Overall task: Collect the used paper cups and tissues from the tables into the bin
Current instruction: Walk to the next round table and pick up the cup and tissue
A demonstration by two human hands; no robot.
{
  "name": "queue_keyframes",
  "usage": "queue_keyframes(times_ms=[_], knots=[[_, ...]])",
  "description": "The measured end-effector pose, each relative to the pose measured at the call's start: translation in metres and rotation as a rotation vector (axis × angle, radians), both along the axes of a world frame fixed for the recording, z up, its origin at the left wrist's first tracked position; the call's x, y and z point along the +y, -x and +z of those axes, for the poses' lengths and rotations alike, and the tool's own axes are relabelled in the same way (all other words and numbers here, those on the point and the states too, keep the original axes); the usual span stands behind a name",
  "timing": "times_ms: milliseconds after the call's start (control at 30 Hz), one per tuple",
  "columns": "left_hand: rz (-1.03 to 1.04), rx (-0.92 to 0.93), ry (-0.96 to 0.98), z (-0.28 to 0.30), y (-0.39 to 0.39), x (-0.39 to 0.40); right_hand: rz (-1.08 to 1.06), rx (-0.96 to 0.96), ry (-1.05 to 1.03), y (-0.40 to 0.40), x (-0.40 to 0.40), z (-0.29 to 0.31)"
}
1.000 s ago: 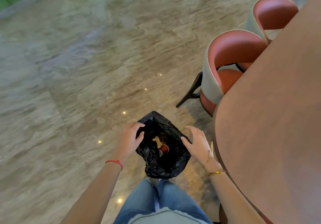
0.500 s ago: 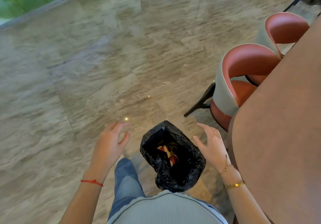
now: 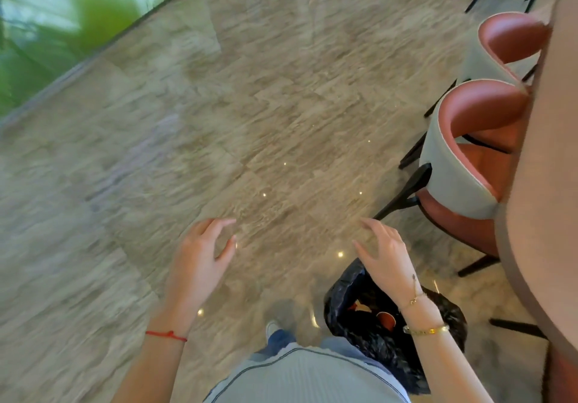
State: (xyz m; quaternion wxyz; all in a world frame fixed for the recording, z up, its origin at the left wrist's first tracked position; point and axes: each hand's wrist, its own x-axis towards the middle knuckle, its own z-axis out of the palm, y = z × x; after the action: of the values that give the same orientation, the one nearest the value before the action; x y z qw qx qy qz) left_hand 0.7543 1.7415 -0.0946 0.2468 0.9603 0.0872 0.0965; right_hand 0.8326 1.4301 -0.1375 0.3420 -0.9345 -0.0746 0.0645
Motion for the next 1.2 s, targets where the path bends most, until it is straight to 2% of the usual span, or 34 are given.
queue_keyframes(times_ms=[167, 333, 500, 1000, 1200], knots=[[-0.049, -0.033, -0.009, 0.005, -0.035, 0.046, -0.048, -0.021, 0.005, -0.015, 0.041, 0.007], [-0.055, 0.011, 0.078, -0.003, -0.088, 0.059, -0.164, -0.01, 0.022, -0.046, 0.052, 0.01], [-0.109, 0.036, 0.083, -0.015, -0.164, 0.066, -0.285, 0.007, 0.022, -0.1, 0.056, 0.003], [-0.203, -0.095, 0.176, 0.007, -0.528, 0.0, -0.331, -0.099, -0.01, -0.415, -0.003, 0.05], [-0.306, -0.055, 0.183, 0.001, -0.648, -0.031, -0.39, -0.1, 0.003, -0.516, -0.025, 0.049]])
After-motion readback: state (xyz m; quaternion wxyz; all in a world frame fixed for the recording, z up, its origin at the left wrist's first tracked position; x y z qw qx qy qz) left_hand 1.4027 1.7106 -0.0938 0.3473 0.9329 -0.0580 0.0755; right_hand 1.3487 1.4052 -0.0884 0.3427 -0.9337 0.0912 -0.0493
